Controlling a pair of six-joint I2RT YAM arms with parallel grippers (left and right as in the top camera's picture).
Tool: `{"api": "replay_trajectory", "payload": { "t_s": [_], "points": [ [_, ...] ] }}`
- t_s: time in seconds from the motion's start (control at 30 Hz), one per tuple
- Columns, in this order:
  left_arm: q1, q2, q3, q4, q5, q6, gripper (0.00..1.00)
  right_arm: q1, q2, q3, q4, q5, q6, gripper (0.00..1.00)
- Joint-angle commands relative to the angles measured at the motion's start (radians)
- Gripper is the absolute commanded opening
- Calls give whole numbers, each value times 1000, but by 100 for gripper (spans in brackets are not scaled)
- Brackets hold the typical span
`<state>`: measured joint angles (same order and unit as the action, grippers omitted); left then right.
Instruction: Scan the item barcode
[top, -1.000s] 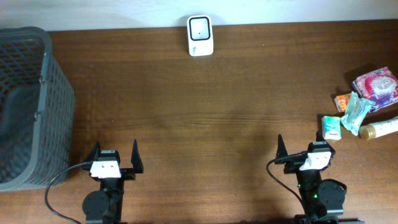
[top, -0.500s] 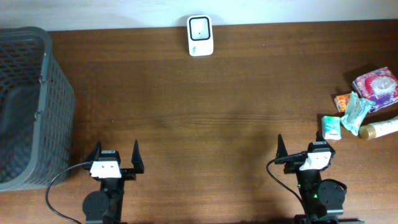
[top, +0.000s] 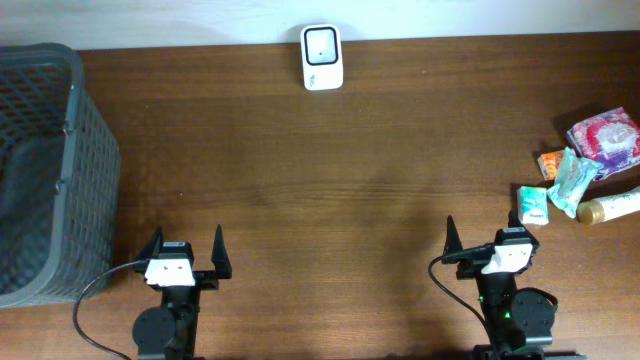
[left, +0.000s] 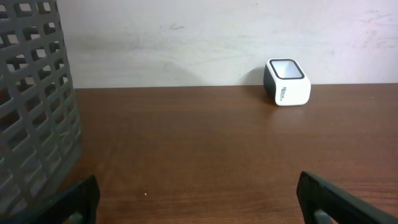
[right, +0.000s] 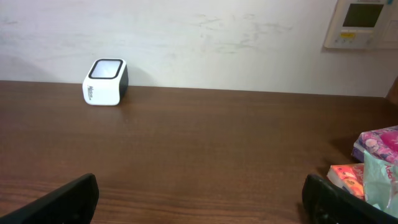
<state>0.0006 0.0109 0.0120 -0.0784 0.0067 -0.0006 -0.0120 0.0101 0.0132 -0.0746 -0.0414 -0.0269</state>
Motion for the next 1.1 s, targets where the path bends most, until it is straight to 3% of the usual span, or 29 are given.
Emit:
{"api": "replay_trajectory", "payload": {
  "t_s": [0.0, 1.07],
  "points": [
    [2, -6, -3, -6, -3, -6, 99, 5, -6, -8, -4, 9, 1, 99],
    [2, -6, -3, -6, -3, -6, 99, 13, -6, -8, -6, 51, 1, 99]
  ]
}}
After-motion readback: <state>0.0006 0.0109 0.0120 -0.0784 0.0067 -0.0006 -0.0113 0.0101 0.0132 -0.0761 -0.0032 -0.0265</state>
